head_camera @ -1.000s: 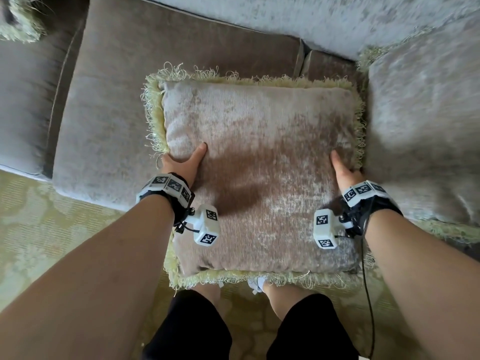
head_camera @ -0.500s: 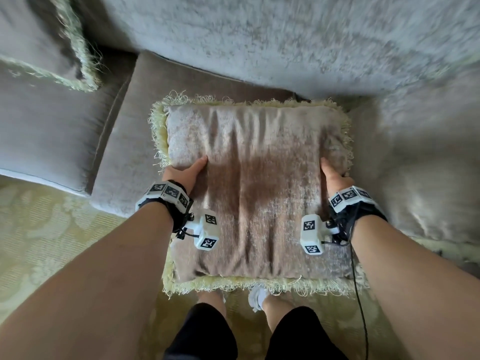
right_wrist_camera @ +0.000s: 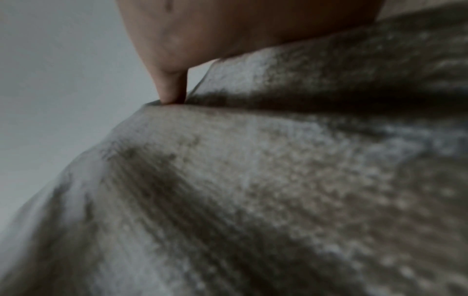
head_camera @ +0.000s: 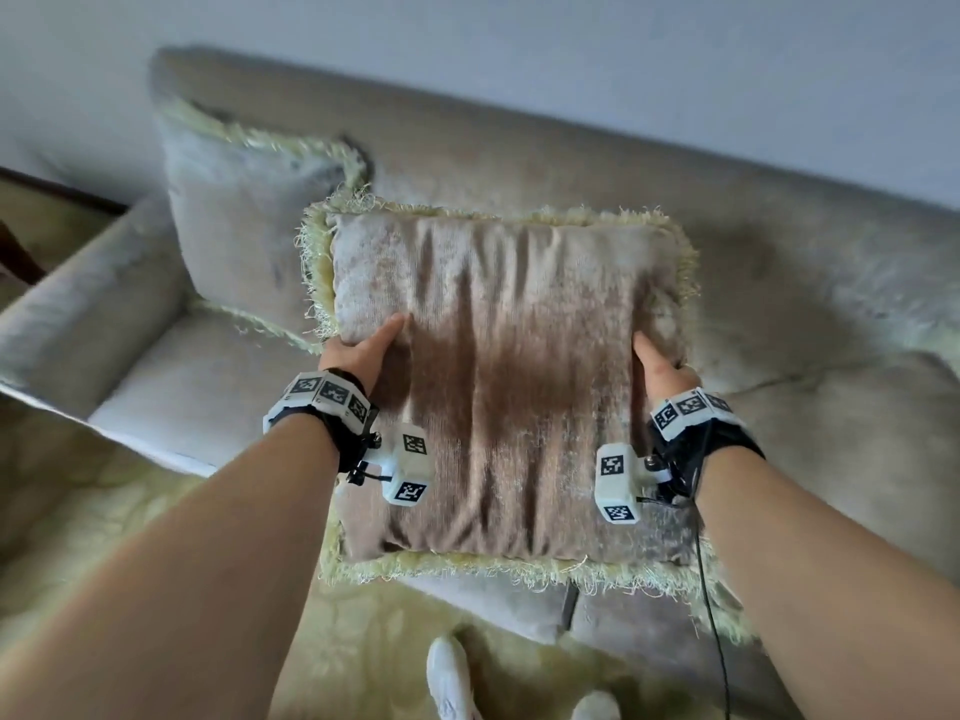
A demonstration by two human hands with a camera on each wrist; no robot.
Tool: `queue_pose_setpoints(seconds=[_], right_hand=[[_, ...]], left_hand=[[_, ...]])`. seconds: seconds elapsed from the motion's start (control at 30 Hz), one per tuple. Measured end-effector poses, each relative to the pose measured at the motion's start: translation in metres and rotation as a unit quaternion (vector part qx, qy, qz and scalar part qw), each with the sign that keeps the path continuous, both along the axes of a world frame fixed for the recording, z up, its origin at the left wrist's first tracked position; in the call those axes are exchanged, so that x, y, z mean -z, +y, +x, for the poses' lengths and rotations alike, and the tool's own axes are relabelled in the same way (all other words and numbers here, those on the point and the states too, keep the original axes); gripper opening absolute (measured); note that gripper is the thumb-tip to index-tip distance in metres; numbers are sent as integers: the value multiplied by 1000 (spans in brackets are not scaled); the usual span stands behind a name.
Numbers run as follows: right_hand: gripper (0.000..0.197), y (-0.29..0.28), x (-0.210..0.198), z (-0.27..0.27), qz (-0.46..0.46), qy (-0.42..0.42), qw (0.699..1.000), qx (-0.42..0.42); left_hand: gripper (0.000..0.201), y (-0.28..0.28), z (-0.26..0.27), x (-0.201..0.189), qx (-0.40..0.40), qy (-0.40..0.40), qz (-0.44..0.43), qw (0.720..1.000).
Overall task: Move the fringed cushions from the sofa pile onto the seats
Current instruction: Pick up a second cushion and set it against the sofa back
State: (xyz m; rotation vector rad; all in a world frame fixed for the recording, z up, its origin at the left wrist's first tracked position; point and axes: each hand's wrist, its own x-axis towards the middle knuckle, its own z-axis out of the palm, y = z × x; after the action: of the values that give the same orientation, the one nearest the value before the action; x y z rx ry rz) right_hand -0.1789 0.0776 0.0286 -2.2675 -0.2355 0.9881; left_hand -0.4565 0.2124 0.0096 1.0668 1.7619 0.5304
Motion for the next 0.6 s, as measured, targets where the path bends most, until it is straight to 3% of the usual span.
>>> queue_pose_setpoints(seconds=[0.1, 0.23, 0.43, 0.6], right_hand=[[92, 15, -42, -11, 32, -20, 999, -7], [90, 30, -90, -22, 88, -39, 995, 4], [88, 41, -136, -26, 163, -48, 985, 31], [100, 47, -152, -17, 186, -38, 980, 55]], left_hand=[[75, 14, -14, -42, -4, -26, 22, 999], [53, 36, -26, -87, -24, -91, 52, 994], [64, 54, -30, -139, -17, -160, 94, 982], [49, 70, -21, -164, 14, -149, 97, 984]])
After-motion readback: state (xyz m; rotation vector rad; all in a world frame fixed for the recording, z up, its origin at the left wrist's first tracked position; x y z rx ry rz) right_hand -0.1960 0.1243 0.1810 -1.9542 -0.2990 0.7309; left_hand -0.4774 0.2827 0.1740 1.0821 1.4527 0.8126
